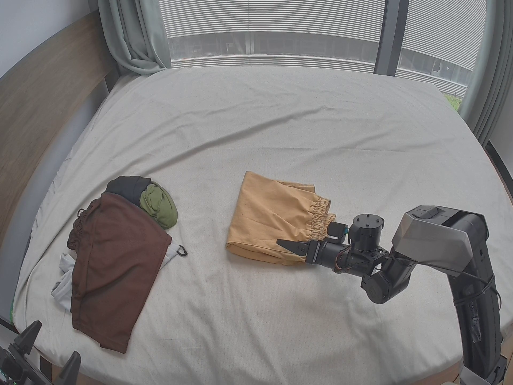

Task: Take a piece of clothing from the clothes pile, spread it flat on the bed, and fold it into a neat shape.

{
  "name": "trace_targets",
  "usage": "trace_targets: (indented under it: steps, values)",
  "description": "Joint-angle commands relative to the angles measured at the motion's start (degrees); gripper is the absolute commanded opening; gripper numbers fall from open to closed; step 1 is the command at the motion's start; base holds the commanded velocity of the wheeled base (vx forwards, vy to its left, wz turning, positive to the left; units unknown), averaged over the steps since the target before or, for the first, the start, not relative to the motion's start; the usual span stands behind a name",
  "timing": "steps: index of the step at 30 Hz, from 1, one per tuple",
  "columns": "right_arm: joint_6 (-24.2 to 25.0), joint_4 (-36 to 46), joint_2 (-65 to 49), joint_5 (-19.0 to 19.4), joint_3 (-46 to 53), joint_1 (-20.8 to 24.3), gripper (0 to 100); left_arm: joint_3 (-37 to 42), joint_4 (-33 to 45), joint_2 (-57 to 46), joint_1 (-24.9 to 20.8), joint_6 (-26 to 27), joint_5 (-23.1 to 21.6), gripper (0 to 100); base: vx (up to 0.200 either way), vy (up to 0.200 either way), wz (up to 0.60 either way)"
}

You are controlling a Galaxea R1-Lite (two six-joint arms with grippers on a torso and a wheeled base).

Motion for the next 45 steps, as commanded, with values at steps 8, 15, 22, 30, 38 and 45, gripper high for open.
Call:
trace_targets:
  steps: [8, 15, 22, 30, 38, 45]
  values:
    - [0.1, -0.7, 0.4, -0.1, 0.3, -0.1, 100, 0.1, 0.0, 0.1, 0.0, 0.0, 0.0, 100, 0.0, 0.0, 0.0]
    - [0.1, -1.4, 1.1, -0.1, 0.2, -0.2, 100, 0.1, 0.0, 0.1, 0.0, 0.0, 0.0, 100, 0.0, 0.0, 0.0]
    - [0.1, -2.2, 1.1, -0.1, 0.4, -0.2, 100, 0.1, 0.0, 0.1, 0.0, 0.0, 0.0, 100, 0.0, 0.0, 0.0]
    - [0.2, -3.4, 1.6, -0.1, 0.9, -0.2, 100, 0.1, 0.0, 0.1, 0.0, 0.0, 0.0, 100, 0.0, 0.0, 0.0]
    - [0.2, -4.2, 4.7, -0.1, 0.5, -0.1, 100, 0.1, 0.0, 0.1, 0.0, 0.0, 0.0, 100, 0.0, 0.0, 0.0]
    - [0.2, -4.8, 6.1, -0.2, 0.1, -0.2, 100, 0.1, 0.0, 0.1, 0.0, 0.0, 0.0, 100, 0.0, 0.0, 0.0]
